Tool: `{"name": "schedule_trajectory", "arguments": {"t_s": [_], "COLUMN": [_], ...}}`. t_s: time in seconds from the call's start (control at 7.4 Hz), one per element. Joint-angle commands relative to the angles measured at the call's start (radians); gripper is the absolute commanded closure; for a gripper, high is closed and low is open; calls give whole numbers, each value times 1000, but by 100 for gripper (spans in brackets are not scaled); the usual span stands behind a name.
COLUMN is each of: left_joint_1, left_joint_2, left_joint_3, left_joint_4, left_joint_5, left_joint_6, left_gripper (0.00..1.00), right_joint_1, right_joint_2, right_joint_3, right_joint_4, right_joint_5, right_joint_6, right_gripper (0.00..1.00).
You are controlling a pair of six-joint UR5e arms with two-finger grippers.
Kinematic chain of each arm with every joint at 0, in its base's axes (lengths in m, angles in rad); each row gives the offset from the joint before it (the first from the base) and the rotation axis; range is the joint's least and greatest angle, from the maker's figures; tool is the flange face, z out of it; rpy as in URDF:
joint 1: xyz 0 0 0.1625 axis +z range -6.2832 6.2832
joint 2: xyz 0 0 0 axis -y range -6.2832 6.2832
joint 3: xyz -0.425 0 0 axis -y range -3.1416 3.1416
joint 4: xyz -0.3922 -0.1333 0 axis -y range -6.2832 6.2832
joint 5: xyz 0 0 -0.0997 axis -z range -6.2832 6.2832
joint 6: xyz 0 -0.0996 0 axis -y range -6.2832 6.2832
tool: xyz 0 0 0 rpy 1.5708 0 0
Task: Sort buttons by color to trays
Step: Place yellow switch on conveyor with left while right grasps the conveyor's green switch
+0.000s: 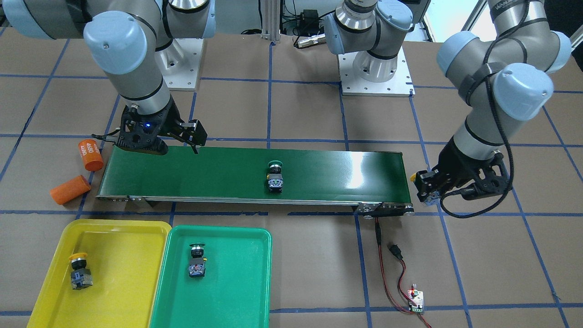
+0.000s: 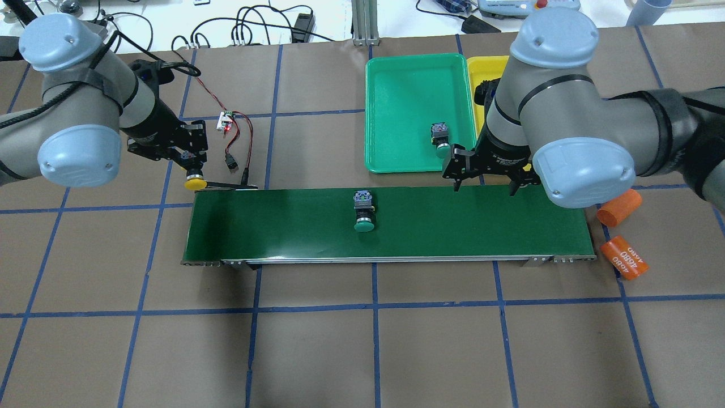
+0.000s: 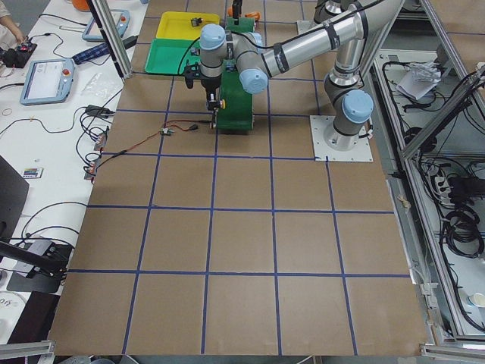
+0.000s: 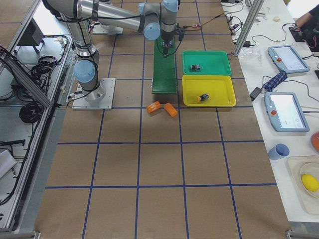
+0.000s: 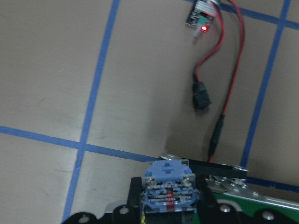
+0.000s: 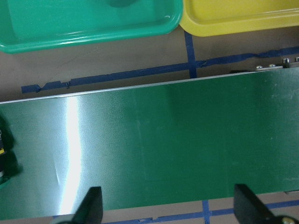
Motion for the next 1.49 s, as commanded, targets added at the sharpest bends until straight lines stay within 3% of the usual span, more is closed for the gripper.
{"name": "schedule_trajectory", "arguments": {"t_s": [0.0,0.68,0.81,0.95,1.22,1.35], "left_joint_1": [-49,-120,-121,-121,-121,-121], "left_joint_2": [-14,19,18,13,51,82], "left_joint_3": [-63,-213,-210,-209,-146,-38], "left_joint_4": [70,155,169,170,140,-32], "left_joint_5": [0,7,6,-3,-1,-1], "left_joint_6": [11,-17,-14,-19,-20,-23], "left_gripper": [100,100,38,0,0,0], "right_joint_1": [8,67,84,109,147,152], "right_joint_2": [1,32,53,71,124,137], "right_joint_3": [1,4,4,2,-8,-8], "right_joint_4": [-4,-105,-125,-128,-194,-200], "right_joint_5": [-1,-21,-21,-21,-11,-9], "right_joint_6": [8,53,115,127,208,222], "right_gripper": [0,0,0,0,0,0]}}
